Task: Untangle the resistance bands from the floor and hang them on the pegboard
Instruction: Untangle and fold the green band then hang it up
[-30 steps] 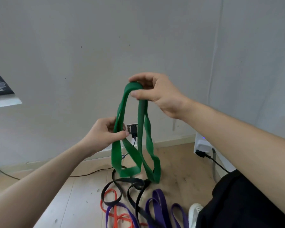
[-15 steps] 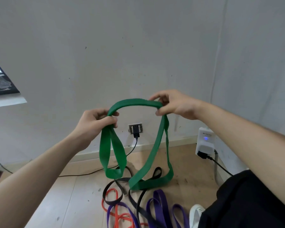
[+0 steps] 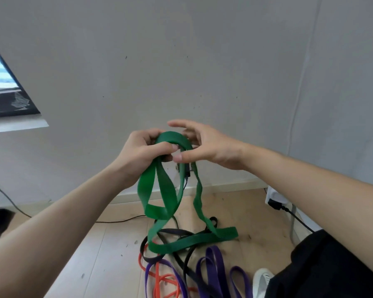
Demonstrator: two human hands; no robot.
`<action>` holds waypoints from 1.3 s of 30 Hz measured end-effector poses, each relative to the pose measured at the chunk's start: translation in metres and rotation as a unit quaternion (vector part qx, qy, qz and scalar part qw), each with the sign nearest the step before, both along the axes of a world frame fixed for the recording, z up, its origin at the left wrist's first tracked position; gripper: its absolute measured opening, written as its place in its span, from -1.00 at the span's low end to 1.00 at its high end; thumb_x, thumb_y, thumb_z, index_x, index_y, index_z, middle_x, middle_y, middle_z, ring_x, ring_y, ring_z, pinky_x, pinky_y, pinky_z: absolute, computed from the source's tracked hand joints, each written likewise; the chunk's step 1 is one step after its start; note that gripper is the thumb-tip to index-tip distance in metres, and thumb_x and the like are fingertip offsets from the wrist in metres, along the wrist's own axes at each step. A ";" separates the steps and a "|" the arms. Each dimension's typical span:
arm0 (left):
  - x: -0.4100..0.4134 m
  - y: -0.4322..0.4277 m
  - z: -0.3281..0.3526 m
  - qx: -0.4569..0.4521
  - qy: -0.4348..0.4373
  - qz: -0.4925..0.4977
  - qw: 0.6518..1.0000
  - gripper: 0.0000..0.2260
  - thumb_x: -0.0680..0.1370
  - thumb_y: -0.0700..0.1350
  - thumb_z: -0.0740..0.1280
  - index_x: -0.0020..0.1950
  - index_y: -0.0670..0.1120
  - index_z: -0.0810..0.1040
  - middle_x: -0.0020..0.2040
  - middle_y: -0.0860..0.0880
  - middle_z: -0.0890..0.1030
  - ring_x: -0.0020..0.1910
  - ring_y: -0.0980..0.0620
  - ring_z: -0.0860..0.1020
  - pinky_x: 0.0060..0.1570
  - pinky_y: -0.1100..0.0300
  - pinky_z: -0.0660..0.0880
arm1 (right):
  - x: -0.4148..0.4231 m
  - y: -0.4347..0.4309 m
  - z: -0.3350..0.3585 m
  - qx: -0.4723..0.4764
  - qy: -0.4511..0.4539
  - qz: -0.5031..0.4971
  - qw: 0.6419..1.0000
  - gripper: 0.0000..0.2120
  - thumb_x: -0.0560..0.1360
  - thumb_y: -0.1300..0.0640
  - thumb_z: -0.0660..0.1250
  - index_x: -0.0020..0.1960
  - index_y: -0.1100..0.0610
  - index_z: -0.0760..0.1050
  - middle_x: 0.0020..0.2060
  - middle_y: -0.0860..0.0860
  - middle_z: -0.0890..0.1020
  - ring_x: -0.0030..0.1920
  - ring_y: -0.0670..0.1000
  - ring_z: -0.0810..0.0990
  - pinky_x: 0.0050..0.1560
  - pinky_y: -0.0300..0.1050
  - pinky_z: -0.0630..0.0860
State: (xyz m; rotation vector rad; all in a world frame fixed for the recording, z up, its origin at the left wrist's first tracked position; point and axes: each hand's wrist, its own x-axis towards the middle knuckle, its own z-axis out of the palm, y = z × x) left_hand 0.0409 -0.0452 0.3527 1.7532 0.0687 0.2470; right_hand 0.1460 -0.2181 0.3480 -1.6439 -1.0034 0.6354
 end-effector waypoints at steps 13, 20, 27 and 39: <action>-0.006 0.015 -0.022 0.138 0.051 0.016 0.989 -0.83 0.47 -0.24 0.50 0.02 -0.04 0.65 -0.17 -0.13 0.65 -0.23 0.05 0.64 -0.08 0.14 0.61 | 0.025 -0.019 0.024 0.138 0.016 -0.104 0.985 -0.77 0.48 0.35 0.42 0.10 0.15 0.61 -0.09 0.04 0.67 -0.08 -0.03 0.63 0.11 0.00 0.59; -0.005 0.011 -0.013 0.095 0.013 0.036 0.995 -0.77 0.58 -0.26 0.40 0.17 -0.01 0.66 -0.22 -0.10 0.57 -0.28 0.02 0.61 -0.07 0.07 0.61 | 0.048 -0.050 0.010 -0.045 -0.001 -0.066 0.997 -0.63 0.45 0.37 0.46 0.23 0.21 0.54 -0.13 0.19 0.57 -0.10 0.11 0.55 0.08 0.04 0.53; 0.000 -0.007 -0.005 0.050 0.004 0.012 0.999 -0.76 0.60 -0.27 0.35 0.20 -0.04 0.66 -0.31 -0.07 0.58 -0.30 -0.04 0.57 -0.16 0.11 0.57 | 0.015 -0.025 -0.003 -0.083 -0.058 -0.012 0.995 -0.54 0.44 0.29 0.50 0.31 0.11 0.50 -0.27 -0.05 0.56 -0.21 -0.07 0.59 -0.13 -0.17 0.55; -0.003 0.002 -0.013 0.063 0.018 -0.020 0.998 -0.75 0.51 -0.20 0.48 0.19 -0.10 0.64 0.06 -0.12 0.73 -0.01 -0.04 0.72 0.10 0.14 0.63 | -0.002 -0.006 0.008 0.089 -0.034 -0.090 0.991 -0.77 0.48 0.28 0.46 0.14 0.26 0.60 -0.14 0.17 0.69 -0.22 -0.05 0.64 -0.14 -0.15 0.60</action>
